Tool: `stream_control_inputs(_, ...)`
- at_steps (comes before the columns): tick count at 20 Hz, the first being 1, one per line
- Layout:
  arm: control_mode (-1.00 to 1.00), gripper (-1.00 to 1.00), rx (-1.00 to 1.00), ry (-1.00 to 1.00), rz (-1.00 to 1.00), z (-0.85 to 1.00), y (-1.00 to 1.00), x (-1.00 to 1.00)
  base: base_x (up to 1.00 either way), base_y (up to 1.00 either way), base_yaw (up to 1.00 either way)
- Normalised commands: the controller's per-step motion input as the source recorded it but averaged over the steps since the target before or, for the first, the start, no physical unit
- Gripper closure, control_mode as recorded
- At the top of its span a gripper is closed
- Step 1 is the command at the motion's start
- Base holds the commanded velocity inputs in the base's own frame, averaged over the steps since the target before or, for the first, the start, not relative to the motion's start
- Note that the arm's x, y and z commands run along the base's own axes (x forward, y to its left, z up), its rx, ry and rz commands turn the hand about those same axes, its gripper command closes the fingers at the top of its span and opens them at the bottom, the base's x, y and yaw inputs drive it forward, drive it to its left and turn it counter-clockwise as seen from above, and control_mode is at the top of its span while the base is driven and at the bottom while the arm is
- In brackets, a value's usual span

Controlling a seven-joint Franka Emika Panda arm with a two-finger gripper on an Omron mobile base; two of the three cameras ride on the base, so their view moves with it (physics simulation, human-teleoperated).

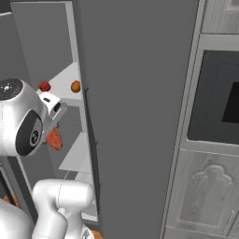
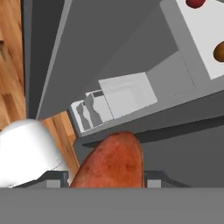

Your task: Take the sweet potato, bell pepper, and mango from the freezer and place them in the bowl on the counter.

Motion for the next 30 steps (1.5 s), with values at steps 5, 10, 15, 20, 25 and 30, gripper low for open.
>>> stream_control_inputs(5, -1.00, 1.00, -0.03, 0.00, -0.09, 0.00, -0.29, -0.26, 0.00, 0.00, 0.00)
stream_control_inputs(10, -1.00, 1.00, -0.02, 0.00, -0.10, 0.00, -0.38, -0.11, 0.00, 0.00, 0.00)
stream_control_inputs(15, -1.00, 1.00, 0.00, -0.03, -0.03, 0.00, -0.05, -0.36, 0.00, 0.00, 0.00)
stream_control_inputs(20, 1.00, 1.00, 0.00, -0.02, -0.01, 0.00, 0.00, -0.20, -0.80, 0.12, -0.04)
stream_control_inputs(25, 1.00, 1.00, 0.00, 0.00, 0.00, 0.00, 0.00, 0.00, -0.91, 0.87, -0.02)
stream_control_inputs(30, 1.00, 1.00, 0.00, 0.00, 0.00, 0.00, 0.00, 0.00, -0.12, 1.00, 0.01)
